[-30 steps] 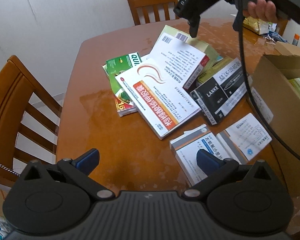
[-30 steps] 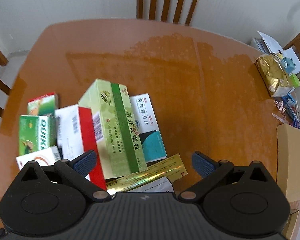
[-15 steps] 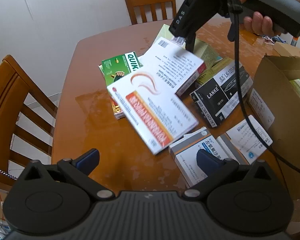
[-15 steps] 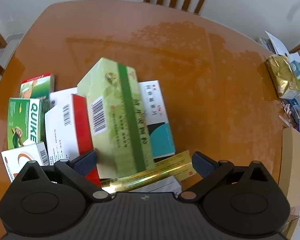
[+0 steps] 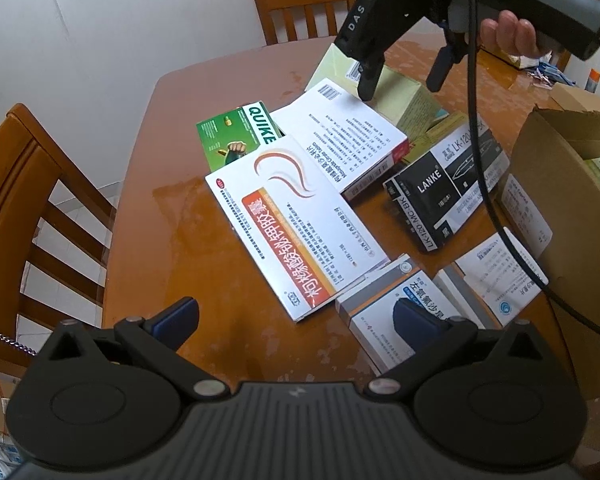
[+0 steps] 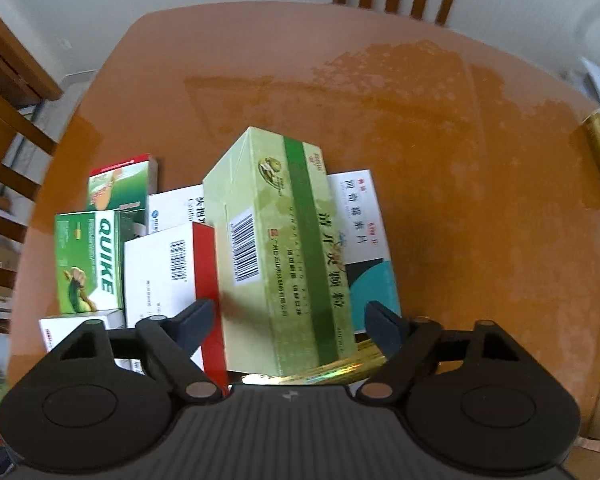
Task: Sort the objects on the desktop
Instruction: 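Move the right gripper down onto the pale-green Qingkailing granule box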
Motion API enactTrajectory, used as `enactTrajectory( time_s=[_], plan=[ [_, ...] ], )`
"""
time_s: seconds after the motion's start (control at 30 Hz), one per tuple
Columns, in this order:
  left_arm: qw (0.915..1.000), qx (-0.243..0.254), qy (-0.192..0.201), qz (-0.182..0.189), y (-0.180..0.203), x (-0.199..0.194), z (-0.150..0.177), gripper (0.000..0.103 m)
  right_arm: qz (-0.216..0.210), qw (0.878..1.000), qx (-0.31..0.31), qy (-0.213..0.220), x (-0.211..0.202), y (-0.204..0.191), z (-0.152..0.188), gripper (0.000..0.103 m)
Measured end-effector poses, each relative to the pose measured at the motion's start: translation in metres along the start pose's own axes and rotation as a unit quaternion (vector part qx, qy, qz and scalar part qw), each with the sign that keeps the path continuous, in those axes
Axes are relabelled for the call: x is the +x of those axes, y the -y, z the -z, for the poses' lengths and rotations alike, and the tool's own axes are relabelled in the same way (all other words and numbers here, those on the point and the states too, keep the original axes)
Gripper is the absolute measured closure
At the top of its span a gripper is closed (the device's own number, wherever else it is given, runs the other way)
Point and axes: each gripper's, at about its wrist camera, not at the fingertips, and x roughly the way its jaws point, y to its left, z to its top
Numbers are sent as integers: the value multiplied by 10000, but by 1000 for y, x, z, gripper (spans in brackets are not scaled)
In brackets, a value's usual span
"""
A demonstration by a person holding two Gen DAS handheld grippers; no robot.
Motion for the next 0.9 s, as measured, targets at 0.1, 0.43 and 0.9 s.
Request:
enactTrajectory(
  time_s=[0.1,0.43,0.9],
  plan=[
    [10000,9,-13,-4,0,2,0,0,-76,10000,-26,-7,3,2,-2,22],
    [10000,-3,-47,-16,-1,8,-2,0,-296,9996,19,-47,10,9,-8,27],
    [10000,28,-90,-30,0,14,-4,0,-508,9987,31,-89,14,17,-14,35]
  ],
)
